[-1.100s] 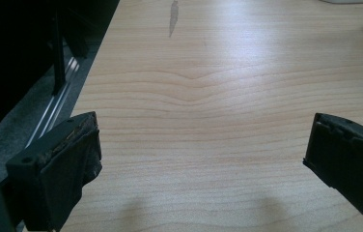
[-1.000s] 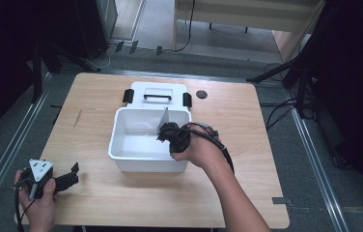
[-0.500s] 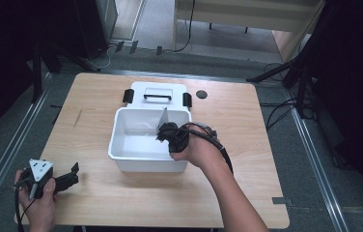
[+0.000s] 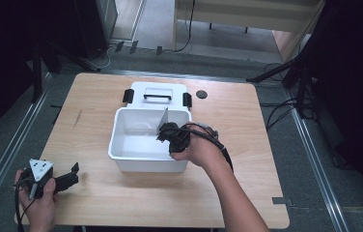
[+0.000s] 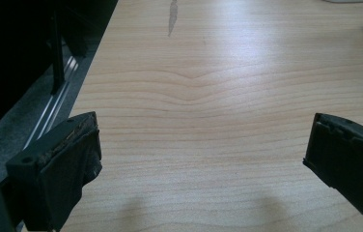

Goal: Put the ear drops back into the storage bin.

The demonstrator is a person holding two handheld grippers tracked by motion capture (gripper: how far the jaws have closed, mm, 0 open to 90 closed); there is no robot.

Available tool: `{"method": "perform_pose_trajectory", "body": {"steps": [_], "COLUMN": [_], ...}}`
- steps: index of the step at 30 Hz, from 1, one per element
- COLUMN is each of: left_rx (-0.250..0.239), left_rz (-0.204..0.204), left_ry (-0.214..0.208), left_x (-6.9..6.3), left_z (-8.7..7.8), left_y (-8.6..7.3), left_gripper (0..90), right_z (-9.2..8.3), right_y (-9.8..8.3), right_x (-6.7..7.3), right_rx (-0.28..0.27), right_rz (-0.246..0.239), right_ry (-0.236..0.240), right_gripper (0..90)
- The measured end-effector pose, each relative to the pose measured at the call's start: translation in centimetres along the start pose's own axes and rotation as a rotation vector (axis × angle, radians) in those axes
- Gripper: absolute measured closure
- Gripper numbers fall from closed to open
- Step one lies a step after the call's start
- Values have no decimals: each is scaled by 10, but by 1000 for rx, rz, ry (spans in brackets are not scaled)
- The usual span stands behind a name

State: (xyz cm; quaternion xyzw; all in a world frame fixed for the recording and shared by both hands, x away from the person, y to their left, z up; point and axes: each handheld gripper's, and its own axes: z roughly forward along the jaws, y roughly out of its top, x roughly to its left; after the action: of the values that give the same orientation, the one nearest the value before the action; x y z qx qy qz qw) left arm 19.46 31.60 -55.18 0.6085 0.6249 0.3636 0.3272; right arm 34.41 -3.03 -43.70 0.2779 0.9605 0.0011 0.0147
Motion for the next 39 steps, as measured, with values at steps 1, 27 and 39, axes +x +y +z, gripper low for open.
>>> {"method": "perform_pose_trajectory", "body": {"steps": [1, 27, 39], "left_rx": [0, -5, -5], "left_rz": [0, 0, 2], "left_ry": [0, 3, 3], "left_x": [0, -1, 0], "left_z": [0, 0, 0], "left_y": [0, 0, 0], "left_gripper": [0, 0, 0], "right_z": [0, -31, -64], "right_y": [0, -13, -28], "right_x": [0, -3, -3], "right_rx": [0, -101, -213], "right_rz": [0, 39, 68], "right_ry": [0, 17, -16], "right_gripper": [722, 414, 254]}}
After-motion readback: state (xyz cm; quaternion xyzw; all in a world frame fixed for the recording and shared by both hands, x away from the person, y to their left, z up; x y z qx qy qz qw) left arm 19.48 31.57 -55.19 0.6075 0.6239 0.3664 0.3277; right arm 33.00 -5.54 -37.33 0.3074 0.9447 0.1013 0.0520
